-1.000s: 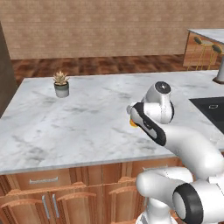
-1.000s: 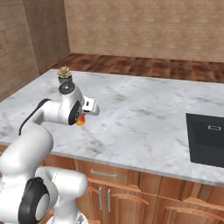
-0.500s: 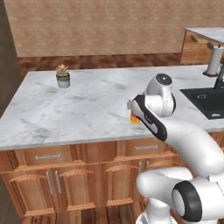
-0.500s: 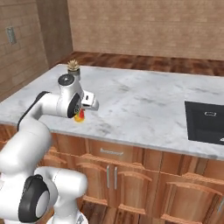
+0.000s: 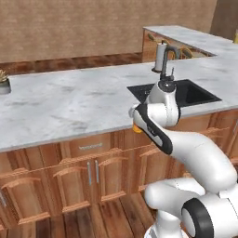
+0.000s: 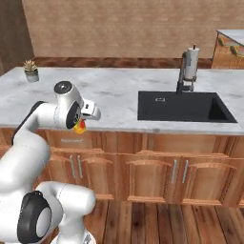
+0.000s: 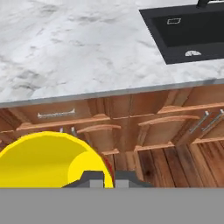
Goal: Place the pitcher and cup on the dining counter for serving.
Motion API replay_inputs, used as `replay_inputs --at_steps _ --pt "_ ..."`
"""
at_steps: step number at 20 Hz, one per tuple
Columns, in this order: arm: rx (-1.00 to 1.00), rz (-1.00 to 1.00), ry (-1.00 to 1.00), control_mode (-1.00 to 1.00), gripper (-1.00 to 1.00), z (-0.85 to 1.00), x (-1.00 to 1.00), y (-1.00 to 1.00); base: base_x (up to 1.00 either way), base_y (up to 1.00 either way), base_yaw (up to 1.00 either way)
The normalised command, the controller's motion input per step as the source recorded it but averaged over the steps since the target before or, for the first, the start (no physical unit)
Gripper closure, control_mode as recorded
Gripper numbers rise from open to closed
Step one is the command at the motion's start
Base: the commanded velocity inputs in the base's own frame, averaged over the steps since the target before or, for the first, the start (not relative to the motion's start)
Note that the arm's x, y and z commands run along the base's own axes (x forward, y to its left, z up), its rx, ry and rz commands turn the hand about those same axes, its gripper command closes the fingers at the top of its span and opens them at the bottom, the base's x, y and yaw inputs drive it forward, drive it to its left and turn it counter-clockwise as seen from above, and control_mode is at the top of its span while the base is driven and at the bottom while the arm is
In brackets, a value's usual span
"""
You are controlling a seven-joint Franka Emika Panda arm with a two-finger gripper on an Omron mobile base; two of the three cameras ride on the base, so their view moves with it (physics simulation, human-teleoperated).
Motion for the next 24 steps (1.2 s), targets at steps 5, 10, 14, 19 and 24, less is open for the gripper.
replay_inputs --at_steps 5,10,14,19,24 --pt "0.00 0.00 0.00 1.00 1.00 0.00 0.00 0.00 0.00 -1.00 -0.53" --pt "0.00 0.00 0.00 1.00 1.00 0.00 0.00 0.00 0.12 -1.00 -0.55" --pt "0.00 0.00 0.00 1.00 1.00 0.00 0.00 0.00 0.25 -1.00 -0.54" --pt "0.00 0.00 0.00 1.00 1.00 0.00 0.00 0.00 0.30 -1.00 -0.53" --pt "0.00 0.00 0.00 1.00 1.00 0.00 0.00 0.00 0.32 -0.97 -0.56"
